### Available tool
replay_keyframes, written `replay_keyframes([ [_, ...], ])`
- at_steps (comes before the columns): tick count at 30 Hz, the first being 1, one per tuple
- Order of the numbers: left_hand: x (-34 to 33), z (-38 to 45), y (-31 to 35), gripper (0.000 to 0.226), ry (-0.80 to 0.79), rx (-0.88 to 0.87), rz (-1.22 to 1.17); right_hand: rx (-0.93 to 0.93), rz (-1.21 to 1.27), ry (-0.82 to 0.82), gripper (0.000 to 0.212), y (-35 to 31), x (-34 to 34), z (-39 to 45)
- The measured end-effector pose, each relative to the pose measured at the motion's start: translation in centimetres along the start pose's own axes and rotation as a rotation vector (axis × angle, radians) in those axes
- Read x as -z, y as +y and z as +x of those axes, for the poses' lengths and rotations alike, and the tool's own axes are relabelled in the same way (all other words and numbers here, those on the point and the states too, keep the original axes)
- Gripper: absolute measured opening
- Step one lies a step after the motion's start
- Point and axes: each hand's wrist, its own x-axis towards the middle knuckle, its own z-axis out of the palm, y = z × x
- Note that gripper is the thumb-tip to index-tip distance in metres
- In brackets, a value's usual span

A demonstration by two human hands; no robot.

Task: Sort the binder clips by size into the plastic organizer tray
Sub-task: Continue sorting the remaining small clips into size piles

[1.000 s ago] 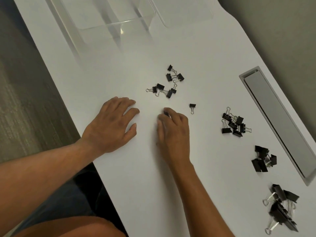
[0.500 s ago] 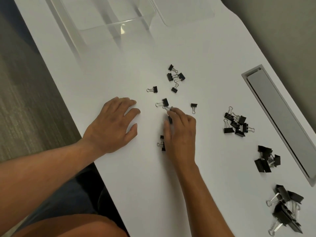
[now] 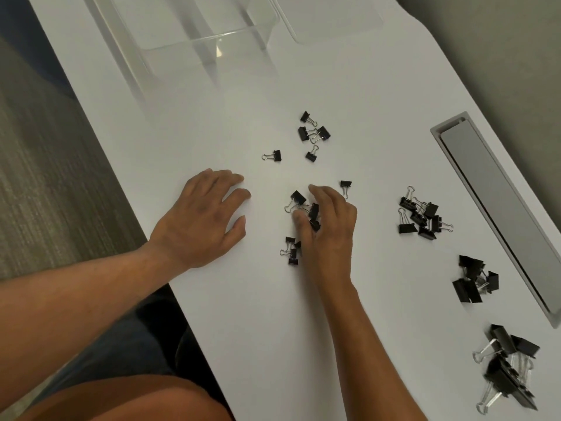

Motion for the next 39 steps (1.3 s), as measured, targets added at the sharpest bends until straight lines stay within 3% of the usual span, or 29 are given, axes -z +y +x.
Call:
replay_keyframes([
  [14,0.1,0.1,0.0,0.04,0.001,-0.003,0.0,0.068,-0.031,-0.145,0.028,-0.8,-0.6,3.5],
  [18,0.2,0.1,0.0,0.041,0.0,-0.004,0.002,0.059,0.067,-0.132,0.016,-1.2,0.0,3.7],
  [22,0.1,0.0,0.1,0.04,0.003,-0.003,-0.001,-0.132,0.306,-0.063,0.012,-2.3,1.8,3.7],
  [25,0.1,0.1,0.1,0.04,-0.001,-0.006,0.003,-0.344,0.436,0.087,0.009,-1.9,3.5,3.4],
  [29,0.2,0.1,0.1,0.04,0.007,-0.005,0.005,-0.473,0.382,0.097,0.009,-1.1,3.8,1.8],
  [32,0.0,0.0,0.0,0.04,0.009,-0.003,-0.001,-0.446,0.338,0.032,0.009,-0.8,2.8,0.8],
  [36,0.1,0.1,0.1,0.041,0.003,-0.004,0.0,-0.402,0.325,0.107,0.003,-0.4,2.3,0.7],
  [39,0.1,0.0,0.0,0.04,0.007,-0.003,-0.005,-0.275,0.239,0.13,0.015,-0.2,2.3,0.3],
])
